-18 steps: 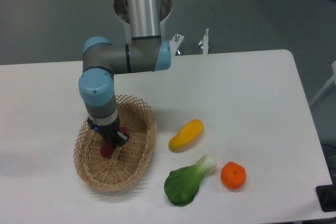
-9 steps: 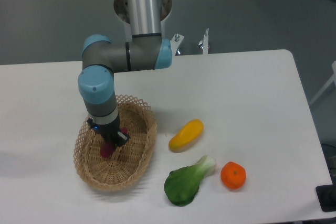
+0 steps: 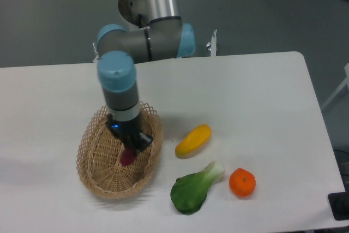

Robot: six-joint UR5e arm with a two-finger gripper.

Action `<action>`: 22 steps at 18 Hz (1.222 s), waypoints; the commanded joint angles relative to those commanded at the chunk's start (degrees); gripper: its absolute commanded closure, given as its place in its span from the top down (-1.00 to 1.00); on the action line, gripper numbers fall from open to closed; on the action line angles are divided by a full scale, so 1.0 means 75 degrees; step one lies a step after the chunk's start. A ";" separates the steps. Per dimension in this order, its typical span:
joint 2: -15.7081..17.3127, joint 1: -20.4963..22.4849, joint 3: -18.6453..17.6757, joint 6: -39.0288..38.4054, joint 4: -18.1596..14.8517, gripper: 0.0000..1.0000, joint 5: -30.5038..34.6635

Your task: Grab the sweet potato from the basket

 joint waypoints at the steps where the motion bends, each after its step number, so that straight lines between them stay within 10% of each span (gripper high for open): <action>1: 0.0023 0.0223 0.0188 0.0023 -0.0012 -0.41 -0.0012; 11: 0.0738 0.2660 0.0588 0.2833 -0.1722 -0.40 -0.0339; 22: 0.0832 0.3787 0.0576 0.4442 -0.1981 -0.40 -0.0668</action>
